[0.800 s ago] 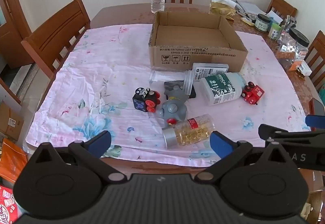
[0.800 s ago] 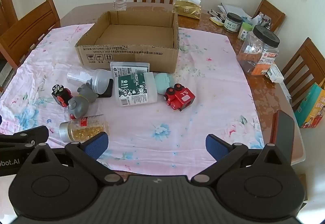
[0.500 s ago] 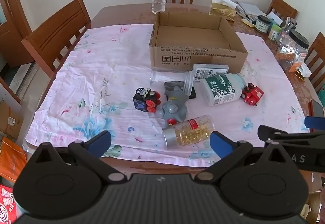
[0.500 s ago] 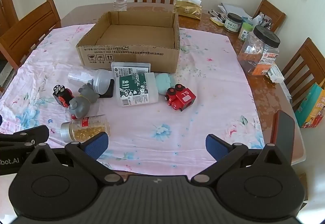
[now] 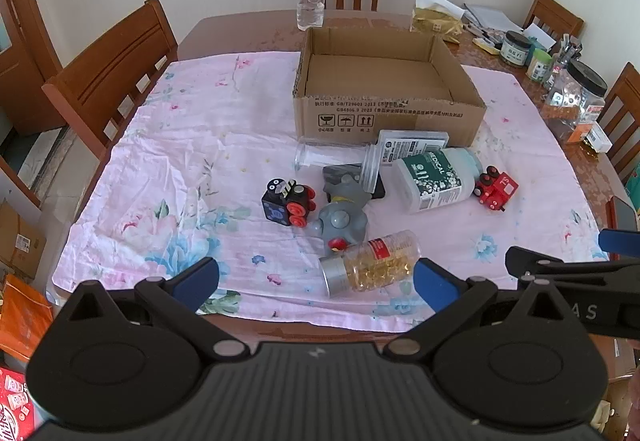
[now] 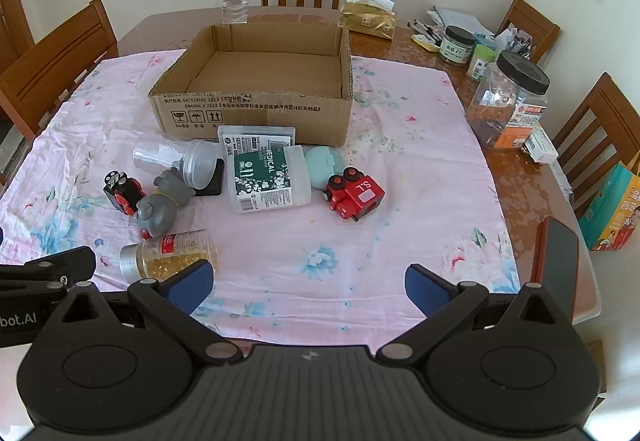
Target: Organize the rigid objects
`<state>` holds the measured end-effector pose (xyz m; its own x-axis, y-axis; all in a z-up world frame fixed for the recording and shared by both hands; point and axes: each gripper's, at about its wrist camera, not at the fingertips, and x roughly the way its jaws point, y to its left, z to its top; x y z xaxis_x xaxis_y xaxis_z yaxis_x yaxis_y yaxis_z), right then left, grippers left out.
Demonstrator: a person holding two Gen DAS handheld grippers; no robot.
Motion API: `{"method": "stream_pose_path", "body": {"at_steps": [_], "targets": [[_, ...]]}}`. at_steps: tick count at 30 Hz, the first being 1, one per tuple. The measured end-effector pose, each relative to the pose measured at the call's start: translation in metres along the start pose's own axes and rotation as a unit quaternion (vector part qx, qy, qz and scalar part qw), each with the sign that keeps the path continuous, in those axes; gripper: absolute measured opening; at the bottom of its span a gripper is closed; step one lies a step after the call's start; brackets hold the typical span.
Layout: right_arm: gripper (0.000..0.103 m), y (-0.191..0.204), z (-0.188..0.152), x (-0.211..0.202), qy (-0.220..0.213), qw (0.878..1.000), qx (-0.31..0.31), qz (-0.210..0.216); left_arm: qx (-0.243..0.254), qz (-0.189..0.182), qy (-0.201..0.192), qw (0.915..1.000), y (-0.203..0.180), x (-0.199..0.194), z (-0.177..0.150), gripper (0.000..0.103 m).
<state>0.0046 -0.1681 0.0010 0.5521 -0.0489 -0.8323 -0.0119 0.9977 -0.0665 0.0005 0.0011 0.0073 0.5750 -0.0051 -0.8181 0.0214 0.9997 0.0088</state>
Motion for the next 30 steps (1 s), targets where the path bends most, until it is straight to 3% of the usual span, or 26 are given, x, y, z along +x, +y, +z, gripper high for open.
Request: {"method": "stream_pose_path", "body": {"at_steps": [30], "targets": [[0.103,-0.0013,0.0030,0.0028,-0.002,1.000,0.000,0.005,-0.002,0.005,-0.005,1.0000,-0.0064,-0.0035,0.0042,0.103]]}}
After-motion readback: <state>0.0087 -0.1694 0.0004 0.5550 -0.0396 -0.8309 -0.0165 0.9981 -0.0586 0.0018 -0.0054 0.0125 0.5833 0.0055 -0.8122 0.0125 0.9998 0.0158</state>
